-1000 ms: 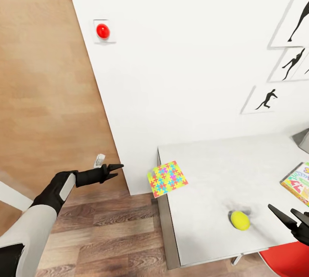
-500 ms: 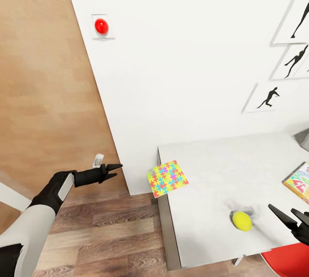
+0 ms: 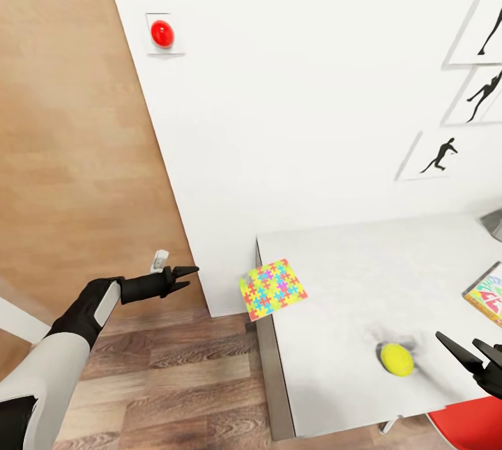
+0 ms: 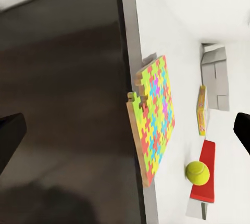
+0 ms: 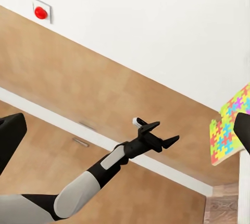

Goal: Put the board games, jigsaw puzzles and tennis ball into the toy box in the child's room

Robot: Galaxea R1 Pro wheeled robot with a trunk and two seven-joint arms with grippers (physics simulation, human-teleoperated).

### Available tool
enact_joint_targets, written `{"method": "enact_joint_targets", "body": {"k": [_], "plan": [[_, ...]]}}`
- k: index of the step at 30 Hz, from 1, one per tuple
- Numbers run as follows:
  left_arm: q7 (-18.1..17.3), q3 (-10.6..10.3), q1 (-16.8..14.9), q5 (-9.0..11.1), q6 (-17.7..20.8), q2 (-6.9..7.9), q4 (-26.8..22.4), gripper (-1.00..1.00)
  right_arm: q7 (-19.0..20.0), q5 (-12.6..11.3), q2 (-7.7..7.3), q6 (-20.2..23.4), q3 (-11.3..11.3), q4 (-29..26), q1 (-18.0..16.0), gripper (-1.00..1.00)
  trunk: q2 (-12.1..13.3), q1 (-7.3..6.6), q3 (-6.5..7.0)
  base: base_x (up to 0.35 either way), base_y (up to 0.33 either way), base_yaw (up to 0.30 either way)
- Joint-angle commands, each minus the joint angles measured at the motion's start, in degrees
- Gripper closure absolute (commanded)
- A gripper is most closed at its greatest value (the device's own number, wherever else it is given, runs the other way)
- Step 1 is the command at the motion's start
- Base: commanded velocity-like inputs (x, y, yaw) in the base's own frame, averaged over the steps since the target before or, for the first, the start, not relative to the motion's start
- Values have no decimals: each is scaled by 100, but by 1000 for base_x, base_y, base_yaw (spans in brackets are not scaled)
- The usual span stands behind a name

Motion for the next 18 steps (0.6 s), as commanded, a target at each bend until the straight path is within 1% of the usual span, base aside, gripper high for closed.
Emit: {"method": "enact_joint_targets", "body": {"k": [1, 2, 11, 18], "plan": [[-14, 7, -3, 3, 28, -1, 1, -100, -9, -35, -2, 39, 1, -3, 2, -100, -46, 24, -23, 0, 0, 0], [-15, 7, -3, 4, 28, -1, 1, -100, -9, -34, -2, 39, 1, -3, 2, -100, -86, 46, -41, 0, 0, 0], [-18, -1, 3, 0, 26, -1, 1, -100, -9, -35, -4, 39, 1, -3, 2, -100, -86, 46, -41, 0, 0, 0], [-12, -6, 5, -1, 21, -1, 1, -100, 10, -55, -8, 48, -5, -3, 4, -100, -367, 199, -167, 0, 0, 0]]}}
